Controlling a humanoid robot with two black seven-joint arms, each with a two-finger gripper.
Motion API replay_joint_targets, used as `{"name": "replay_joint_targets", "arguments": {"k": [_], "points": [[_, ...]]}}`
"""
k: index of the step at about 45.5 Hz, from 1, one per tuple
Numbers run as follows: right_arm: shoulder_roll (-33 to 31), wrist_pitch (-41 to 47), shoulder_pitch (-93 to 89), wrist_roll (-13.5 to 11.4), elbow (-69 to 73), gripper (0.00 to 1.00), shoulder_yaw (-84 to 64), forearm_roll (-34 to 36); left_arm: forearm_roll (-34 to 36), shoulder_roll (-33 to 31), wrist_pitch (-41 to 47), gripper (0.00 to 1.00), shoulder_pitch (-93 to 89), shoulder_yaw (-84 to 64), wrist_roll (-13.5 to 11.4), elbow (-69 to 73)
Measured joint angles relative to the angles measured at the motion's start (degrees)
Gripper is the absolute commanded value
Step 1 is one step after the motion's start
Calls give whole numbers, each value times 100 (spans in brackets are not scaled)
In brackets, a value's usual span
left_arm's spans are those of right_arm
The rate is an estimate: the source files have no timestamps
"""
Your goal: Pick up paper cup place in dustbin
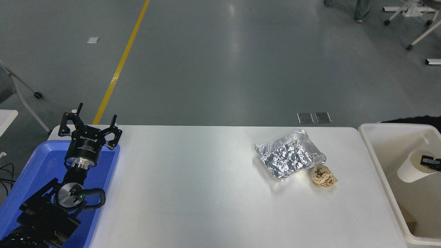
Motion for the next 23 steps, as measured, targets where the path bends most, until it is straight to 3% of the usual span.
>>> {"name": "replay_joint_targets", "arguments": {"k": [8,9,10,11,12,23], "points": [[246,-211,-343,-63,-266,0,287,67,2,0,0,100,0,0,-1,0],[274,-246,-378,-69,-309,13,318,74,2,0,0,100,0,0,-1,1],[293,-267,-398,-77,-337,45,337,77,2,0,0,100,0,0,-1,1],[310,-286,-417,-79,-360,93,355,81,1,0,0,100,0,0,-1,1],[332,-315,-441,-81,-388,100,383,87,2,0,0,100,0,0,-1,1],[353,-415,-493,-89,-493,100,527,150,2,0,0,100,0,0,-1,1]]}}
